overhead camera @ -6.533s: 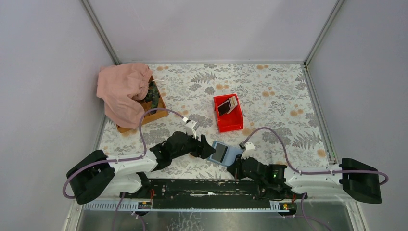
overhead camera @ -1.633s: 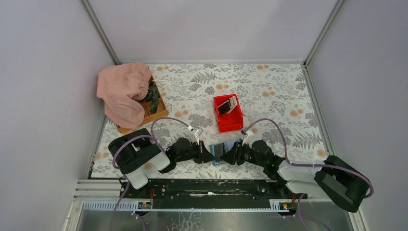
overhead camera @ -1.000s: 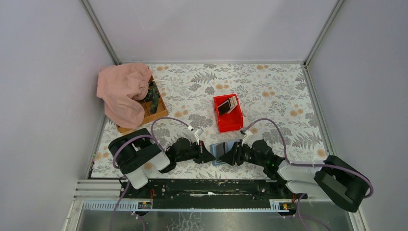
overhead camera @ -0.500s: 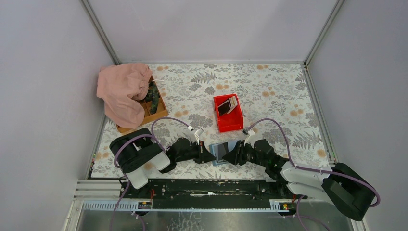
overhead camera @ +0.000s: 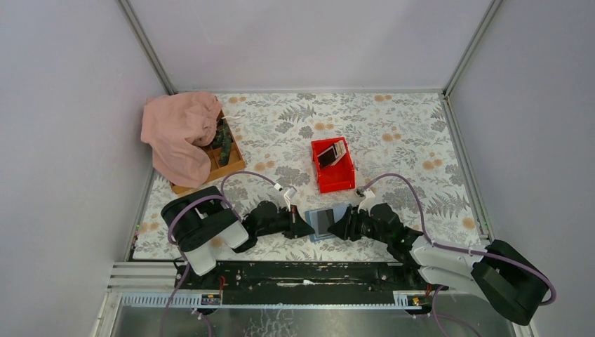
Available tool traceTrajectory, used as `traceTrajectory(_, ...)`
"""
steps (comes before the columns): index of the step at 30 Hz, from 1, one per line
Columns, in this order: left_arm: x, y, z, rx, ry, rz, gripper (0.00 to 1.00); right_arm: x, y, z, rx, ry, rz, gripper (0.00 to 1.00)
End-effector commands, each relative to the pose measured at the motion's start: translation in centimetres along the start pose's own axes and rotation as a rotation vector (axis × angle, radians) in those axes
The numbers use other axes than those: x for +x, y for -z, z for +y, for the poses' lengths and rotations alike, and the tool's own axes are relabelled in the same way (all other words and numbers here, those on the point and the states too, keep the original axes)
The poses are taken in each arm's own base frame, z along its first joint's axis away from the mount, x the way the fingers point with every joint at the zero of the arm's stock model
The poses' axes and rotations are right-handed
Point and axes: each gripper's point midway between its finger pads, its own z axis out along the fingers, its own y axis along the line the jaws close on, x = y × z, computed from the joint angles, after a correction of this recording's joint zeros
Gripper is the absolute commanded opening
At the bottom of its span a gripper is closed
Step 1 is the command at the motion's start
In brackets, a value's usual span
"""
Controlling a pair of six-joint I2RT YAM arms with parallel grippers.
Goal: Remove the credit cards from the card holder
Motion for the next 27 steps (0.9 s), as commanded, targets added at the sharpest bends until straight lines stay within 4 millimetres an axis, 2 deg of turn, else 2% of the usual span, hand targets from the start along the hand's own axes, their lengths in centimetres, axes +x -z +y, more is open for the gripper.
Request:
traceTrajectory(1, -0.08, 0.2, -0.04, 0.019, -0.005, -0.013, 0.0, -1.6, -0.06, -0.05, 0.017, 0.016, -0.057, 0.39)
traceTrajectory(11, -0.05, 0.28, -0.01, 0.022, -0.002, -0.014, 0.0, -1.76, 0.08, -0.24, 0.022, 0.011, -0.065, 0.35)
traceTrajectory(27, -0.15, 0.18, -0.12, 0.026, -0.001, -0.014, 0.0, -2.3, 0.62, -0.4, 0.035, 0.009, -0.092, 0.21)
